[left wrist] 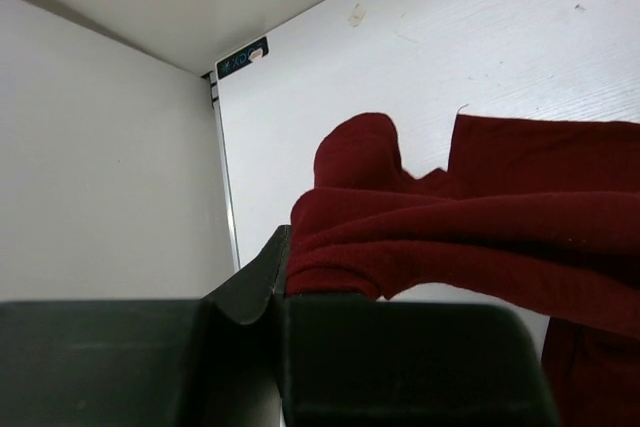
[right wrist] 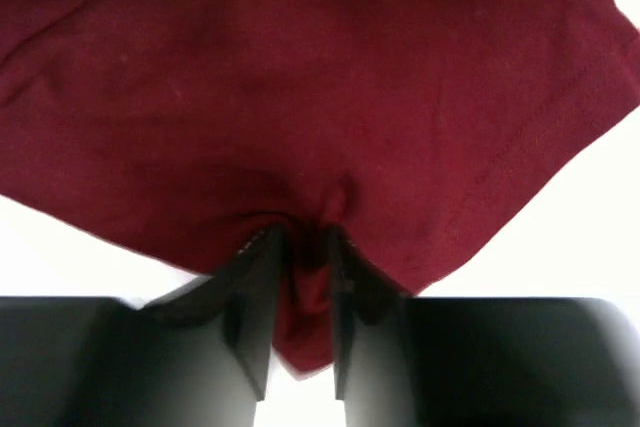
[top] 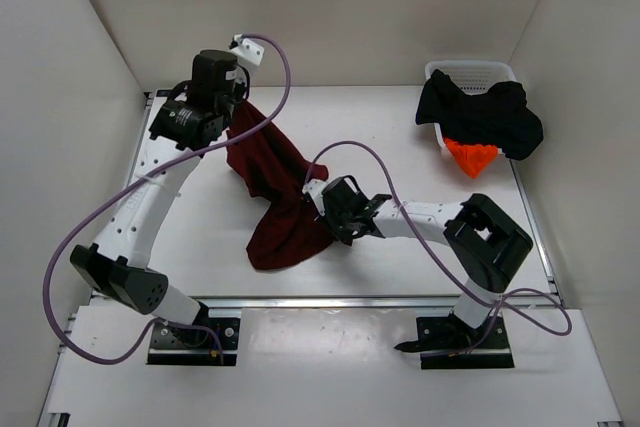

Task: Fold and stack the t-shirts
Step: Flatten out the tshirt

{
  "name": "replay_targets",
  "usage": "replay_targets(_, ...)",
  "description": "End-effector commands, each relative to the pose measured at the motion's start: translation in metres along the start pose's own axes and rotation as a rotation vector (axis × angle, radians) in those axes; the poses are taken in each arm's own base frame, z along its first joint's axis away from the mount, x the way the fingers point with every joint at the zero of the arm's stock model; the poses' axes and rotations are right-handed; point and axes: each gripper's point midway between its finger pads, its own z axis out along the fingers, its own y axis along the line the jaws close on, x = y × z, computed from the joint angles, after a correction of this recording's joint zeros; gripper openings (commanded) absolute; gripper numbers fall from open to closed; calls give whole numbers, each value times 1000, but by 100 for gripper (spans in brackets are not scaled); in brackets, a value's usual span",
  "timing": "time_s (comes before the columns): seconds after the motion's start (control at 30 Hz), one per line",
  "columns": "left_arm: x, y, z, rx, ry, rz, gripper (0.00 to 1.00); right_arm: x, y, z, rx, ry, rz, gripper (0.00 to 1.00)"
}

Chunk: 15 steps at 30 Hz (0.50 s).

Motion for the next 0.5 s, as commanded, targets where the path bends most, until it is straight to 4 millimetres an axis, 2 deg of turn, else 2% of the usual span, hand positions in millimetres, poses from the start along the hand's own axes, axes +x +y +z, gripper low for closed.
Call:
replay_targets(0.0, 3, 25, -24, -34, -37, -63, 0, 28, 7, 7, -36, 77, 8, 1)
replay_targets(0.07, 9, 30, -26, -36, -25, -67, 0, 29, 10, 0, -65, 87, 14, 0)
replay_targets(0.1, 12, 35, -26, -47, -22, -86, 0, 25, 15, -3, -101, 74, 10, 0)
replay_targets(0.13, 15, 41, -27, -59, -16, -92, 0, 13, 19, -15, -138, 43, 4, 0)
replay_targets(0.2, 11, 56, -37, -95, -37, -93, 0, -23, 42, -50, -297, -67, 13, 0)
replay_targets(0.27, -2, 76, -46, -147, -78, -87, 0, -69, 51, -106, -362, -234, 15, 0)
replay_targets(0.3, -7, 84, -45, -170, -88, -71, 1, -89, 51, -125, -378, -295, 25, 0)
replay_targets(0.33, -20, 86, -42, -175, -110, -53, 3, -112, 50, -156, -369, -393, 8, 0)
replay_targets(0.37, -35, 89, -31, -188, -133, -36, 5, -128, 47, -179, -351, -470, 7, 0)
replay_targets(0.4, -42, 86, -21, -183, -134, -11, 4, -136, 46, -191, -348, -506, 9, 0)
replay_targets(0.43, -57, 67, 2, -146, -134, 20, 5, -146, 44, -208, -365, -554, 44, 0)
replay_targets(0.47, -66, 48, 30, -104, -119, 47, 6, -152, 38, -216, -360, -585, 63, 0)
